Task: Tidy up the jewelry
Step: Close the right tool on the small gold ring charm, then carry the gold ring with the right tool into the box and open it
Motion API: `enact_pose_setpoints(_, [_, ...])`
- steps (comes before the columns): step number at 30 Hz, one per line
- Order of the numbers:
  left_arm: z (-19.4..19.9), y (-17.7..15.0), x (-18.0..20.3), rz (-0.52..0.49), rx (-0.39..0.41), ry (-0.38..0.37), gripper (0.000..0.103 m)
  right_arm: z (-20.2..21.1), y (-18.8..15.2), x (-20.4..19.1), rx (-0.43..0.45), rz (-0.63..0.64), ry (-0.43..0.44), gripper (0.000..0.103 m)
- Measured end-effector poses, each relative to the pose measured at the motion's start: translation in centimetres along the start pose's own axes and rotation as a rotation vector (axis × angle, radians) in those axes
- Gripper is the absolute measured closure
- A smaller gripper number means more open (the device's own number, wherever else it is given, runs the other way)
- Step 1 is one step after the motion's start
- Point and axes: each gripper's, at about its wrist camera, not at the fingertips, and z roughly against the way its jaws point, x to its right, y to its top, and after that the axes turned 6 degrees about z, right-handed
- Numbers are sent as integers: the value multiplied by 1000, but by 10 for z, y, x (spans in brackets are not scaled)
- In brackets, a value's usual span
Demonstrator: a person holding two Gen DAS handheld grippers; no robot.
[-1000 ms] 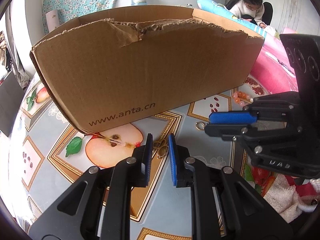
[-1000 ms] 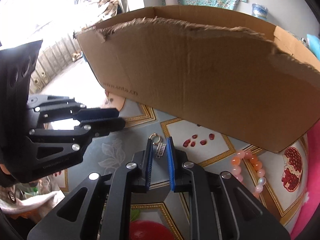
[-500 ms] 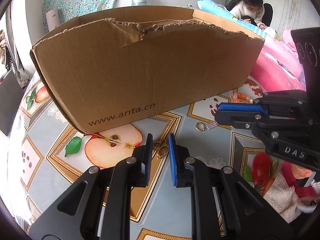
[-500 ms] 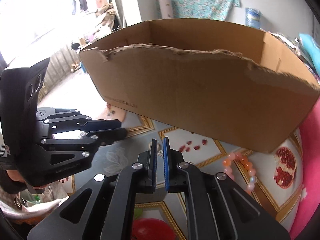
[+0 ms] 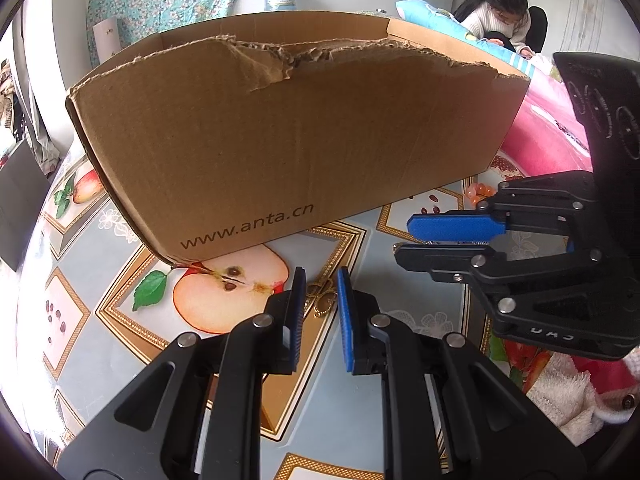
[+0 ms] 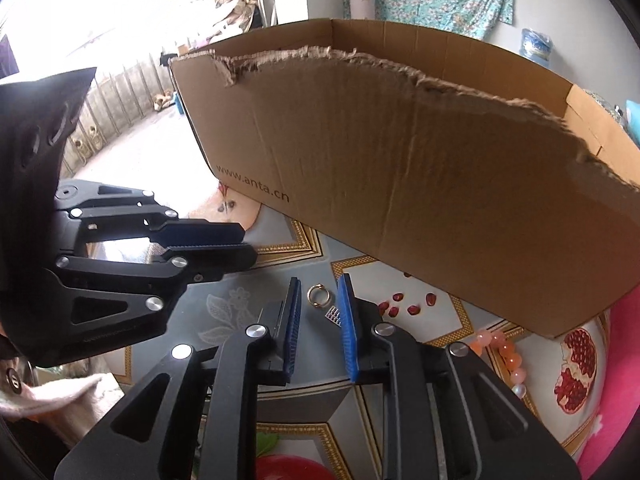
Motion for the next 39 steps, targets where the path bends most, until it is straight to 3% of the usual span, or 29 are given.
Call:
enact_pose_setpoints(3, [0,0,0,0,0,0,88,-6,7,0,-6,13,11,85])
enact_pose_setpoints(4, [0,0,0,-1,1,1,88,-7,8,1,-8,15,16,91])
enact_pose_setpoints(19, [5,-4,-4,14,21,-20,88,-5,12,28,42,-132,80,92])
enact_pose_setpoints(28, [44,1,-9,25,88,-86,88,26,22,28,126,-99,99,92])
enact_pose_setpoints(35, [109,45,-10,4,240,-196,88,70,61,44,268,-85,127,92])
enact_pose_setpoints(39, [107,92,-17,23,229,-194,88,72,94,74,259,-123,140,92])
